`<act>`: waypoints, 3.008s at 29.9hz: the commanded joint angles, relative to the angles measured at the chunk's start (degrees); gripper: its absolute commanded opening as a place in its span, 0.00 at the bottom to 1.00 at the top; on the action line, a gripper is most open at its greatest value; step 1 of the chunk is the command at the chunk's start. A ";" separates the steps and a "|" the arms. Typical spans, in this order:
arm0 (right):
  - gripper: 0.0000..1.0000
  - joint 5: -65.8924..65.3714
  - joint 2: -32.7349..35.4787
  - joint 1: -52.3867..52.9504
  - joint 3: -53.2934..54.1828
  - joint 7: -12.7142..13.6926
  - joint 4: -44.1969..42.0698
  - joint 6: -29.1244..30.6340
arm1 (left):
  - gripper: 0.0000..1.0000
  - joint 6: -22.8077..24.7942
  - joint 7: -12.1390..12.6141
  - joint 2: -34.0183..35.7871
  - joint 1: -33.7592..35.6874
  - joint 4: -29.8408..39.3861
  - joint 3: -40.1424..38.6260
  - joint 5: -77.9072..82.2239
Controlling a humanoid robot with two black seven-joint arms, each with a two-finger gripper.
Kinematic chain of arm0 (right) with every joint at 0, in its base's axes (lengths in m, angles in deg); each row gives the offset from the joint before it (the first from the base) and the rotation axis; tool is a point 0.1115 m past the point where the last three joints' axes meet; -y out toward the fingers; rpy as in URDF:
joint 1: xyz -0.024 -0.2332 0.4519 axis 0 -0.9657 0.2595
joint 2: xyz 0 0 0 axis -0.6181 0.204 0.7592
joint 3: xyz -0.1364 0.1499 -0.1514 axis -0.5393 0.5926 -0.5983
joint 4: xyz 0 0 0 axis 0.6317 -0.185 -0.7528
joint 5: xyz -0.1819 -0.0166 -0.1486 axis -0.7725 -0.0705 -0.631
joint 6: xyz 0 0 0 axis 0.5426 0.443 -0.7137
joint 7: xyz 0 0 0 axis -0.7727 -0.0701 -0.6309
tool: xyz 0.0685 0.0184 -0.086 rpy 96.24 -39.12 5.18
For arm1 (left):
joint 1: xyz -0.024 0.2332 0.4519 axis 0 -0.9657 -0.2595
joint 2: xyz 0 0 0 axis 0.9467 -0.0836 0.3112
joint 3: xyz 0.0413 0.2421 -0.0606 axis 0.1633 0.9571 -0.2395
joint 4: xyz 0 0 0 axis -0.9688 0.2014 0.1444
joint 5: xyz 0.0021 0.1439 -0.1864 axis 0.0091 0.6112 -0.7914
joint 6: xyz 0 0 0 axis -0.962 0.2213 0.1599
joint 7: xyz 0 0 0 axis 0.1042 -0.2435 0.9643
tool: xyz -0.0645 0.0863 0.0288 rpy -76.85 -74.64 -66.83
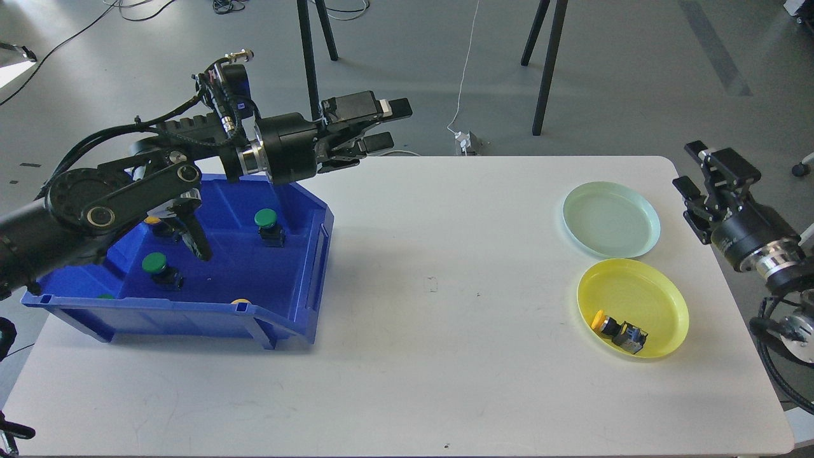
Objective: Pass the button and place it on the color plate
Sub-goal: 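Raise the right gripper and lower the left gripper toward the bin, then grasp the green button in the bin with the left gripper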
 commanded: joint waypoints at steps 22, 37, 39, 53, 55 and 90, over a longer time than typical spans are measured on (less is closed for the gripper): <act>0.78 21.78 -10.91 12.08 0.42 -0.01 -9.07 22.54 | 0.99 0.15 0.00 31.94 -3.15 14.82 -10.35 55.17; 0.78 21.78 -10.47 9.88 0.51 -0.01 -8.98 22.54 | 0.96 0.15 0.00 30.99 -3.76 8.33 5.73 75.26; 0.78 21.78 -10.47 9.36 0.51 -0.01 -8.89 22.54 | 0.96 0.15 0.00 28.96 -4.11 5.61 5.83 75.26; 0.78 21.78 -10.55 7.16 0.51 -0.01 -8.63 22.54 | 0.95 0.15 0.00 19.20 -5.69 -8.20 5.91 75.17; 0.78 21.78 -10.55 6.98 0.51 -0.01 -8.63 22.54 | 0.95 0.15 0.00 18.50 -5.87 -9.34 5.91 75.17; 0.78 21.96 -10.47 5.05 0.68 -0.01 -8.54 22.54 | 0.96 0.15 0.00 11.64 -9.38 -19.98 6.00 74.47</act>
